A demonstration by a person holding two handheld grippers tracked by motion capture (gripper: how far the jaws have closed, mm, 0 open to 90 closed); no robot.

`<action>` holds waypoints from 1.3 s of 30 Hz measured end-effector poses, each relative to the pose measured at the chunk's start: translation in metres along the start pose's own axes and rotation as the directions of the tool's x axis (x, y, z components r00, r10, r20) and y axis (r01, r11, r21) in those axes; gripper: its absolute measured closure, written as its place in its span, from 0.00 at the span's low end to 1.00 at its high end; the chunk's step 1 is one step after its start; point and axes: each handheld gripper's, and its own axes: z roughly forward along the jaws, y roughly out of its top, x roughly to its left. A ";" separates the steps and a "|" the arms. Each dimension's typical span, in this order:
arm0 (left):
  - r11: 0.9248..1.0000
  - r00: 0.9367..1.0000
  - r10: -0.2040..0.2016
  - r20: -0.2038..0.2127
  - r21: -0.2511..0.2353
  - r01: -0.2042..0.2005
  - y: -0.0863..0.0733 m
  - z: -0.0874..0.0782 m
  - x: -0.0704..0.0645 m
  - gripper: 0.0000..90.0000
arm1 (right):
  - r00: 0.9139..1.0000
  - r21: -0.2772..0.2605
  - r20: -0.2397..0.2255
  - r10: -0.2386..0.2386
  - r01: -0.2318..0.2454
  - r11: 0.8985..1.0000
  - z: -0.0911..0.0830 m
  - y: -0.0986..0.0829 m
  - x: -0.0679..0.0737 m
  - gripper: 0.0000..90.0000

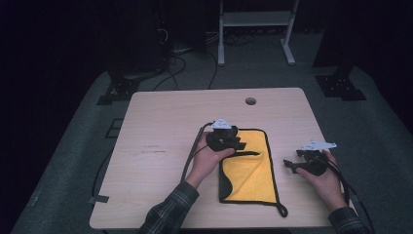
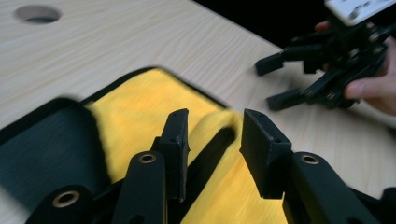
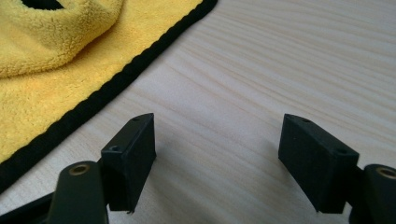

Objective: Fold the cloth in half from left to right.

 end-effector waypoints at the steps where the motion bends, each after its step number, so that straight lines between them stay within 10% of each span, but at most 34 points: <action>1: 1.000 1.000 -0.007 -0.010 0.000 0.007 -0.004 -0.004 0.003 0.66 | 1.000 0.000 0.000 0.001 -0.001 1.000 0.000 0.000 0.000 0.29; 13: 0.996 0.984 -0.063 -0.167 0.052 0.072 -0.043 -0.014 0.035 0.65 | 1.000 0.000 0.000 0.001 -0.001 1.000 0.000 0.000 0.000 0.29; 26: 0.991 0.981 0.003 -0.192 0.130 0.023 -0.054 0.002 0.022 0.82 | 1.000 0.000 -0.003 0.005 -0.005 1.000 0.000 0.000 0.000 0.29; 39: 0.989 0.982 -0.041 -0.185 0.132 0.066 -0.066 -0.023 0.027 0.95 | 1.000 -0.001 -0.005 0.006 -0.006 1.000 -0.001 -0.001 -0.001 0.29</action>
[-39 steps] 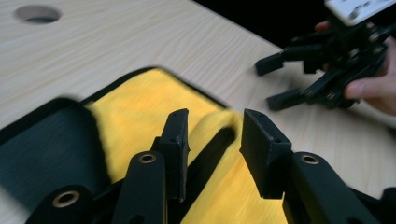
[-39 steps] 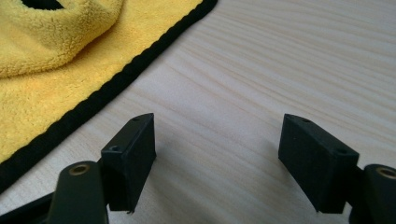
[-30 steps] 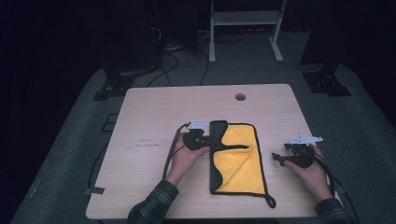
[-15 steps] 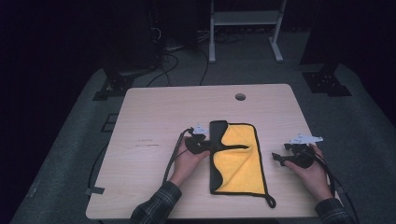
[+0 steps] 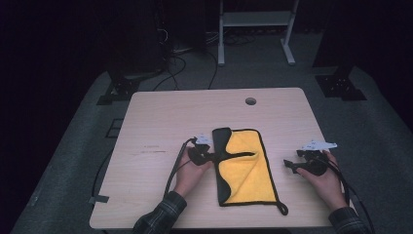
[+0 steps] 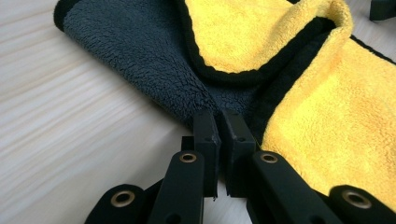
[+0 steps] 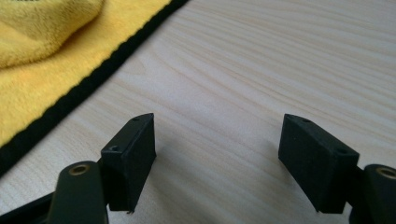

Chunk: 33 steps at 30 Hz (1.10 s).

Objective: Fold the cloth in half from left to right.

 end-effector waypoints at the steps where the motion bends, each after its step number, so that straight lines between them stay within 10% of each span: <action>1: 1.000 1.000 -0.002 -0.005 0.001 0.002 -0.001 -0.002 0.002 0.95 | 1.000 0.001 0.001 -0.002 0.002 1.000 0.000 0.000 0.000 0.29; 13: 0.999 0.997 -0.040 -0.070 -0.003 0.040 -0.020 -0.036 0.042 0.93 | 1.000 0.007 0.004 -0.010 0.010 1.000 0.000 0.000 0.001 0.25; 24: 0.999 0.990 -0.016 -0.137 -0.042 0.010 -0.036 -0.066 0.053 0.41 | 0.999 -0.025 -0.010 0.031 -0.031 0.999 -0.006 0.007 -0.002 0.48; 33: 1.000 0.986 0.014 -0.165 0.007 -0.013 -0.057 -0.085 0.048 0.27 | 0.998 -0.063 -0.065 0.012 -0.016 0.998 -0.007 0.022 0.005 0.53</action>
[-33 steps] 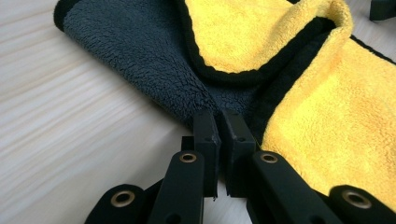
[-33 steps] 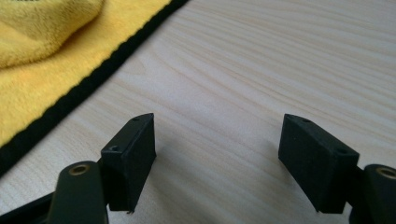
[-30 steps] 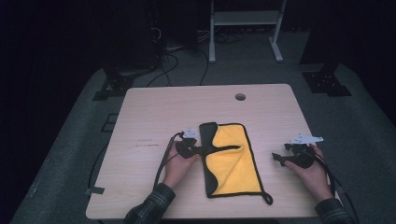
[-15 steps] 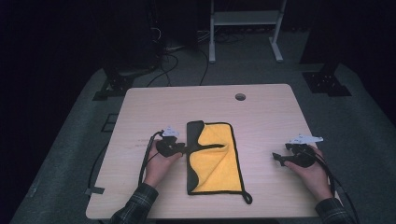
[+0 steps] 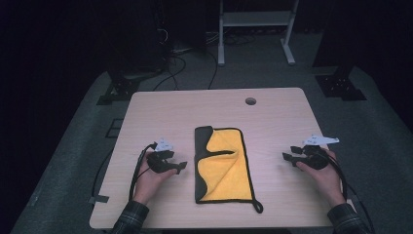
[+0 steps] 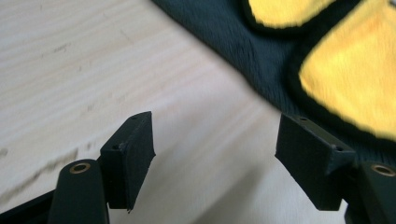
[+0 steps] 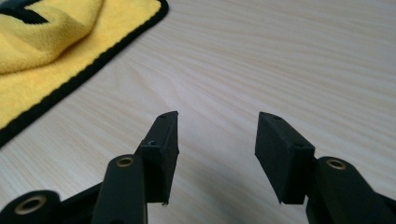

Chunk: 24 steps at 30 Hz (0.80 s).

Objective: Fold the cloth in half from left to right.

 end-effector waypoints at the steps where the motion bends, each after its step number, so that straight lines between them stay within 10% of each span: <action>1: 1.000 1.000 0.010 0.002 0.005 -0.010 -0.003 -0.002 -0.001 0.26 | 1.000 -0.003 -0.014 -0.003 0.003 1.000 0.001 0.004 0.002 0.54; 24: 0.997 0.997 0.081 -0.013 0.009 -0.081 -0.034 -0.012 -0.006 0.02 | 0.987 -0.049 -0.151 -0.055 0.049 0.998 0.027 0.055 0.035 0.63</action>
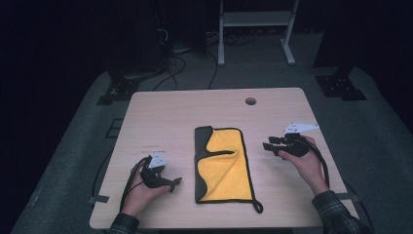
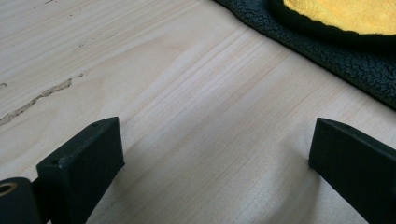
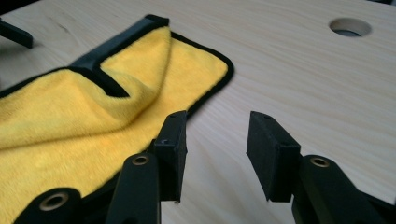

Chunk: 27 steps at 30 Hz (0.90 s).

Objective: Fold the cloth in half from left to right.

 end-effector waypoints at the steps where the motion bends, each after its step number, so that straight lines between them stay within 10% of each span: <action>1: 1.000 1.000 -0.001 0.000 0.004 0.001 0.000 0.000 0.000 0.01 | 1.000 -0.004 -0.017 -0.004 0.004 1.000 0.006 0.005 0.004 0.64; 27: 1.000 1.000 0.002 0.003 0.007 -0.002 0.001 0.001 0.000 0.00 | 0.977 -0.005 -0.192 -0.094 0.095 0.995 0.087 0.060 0.066 0.72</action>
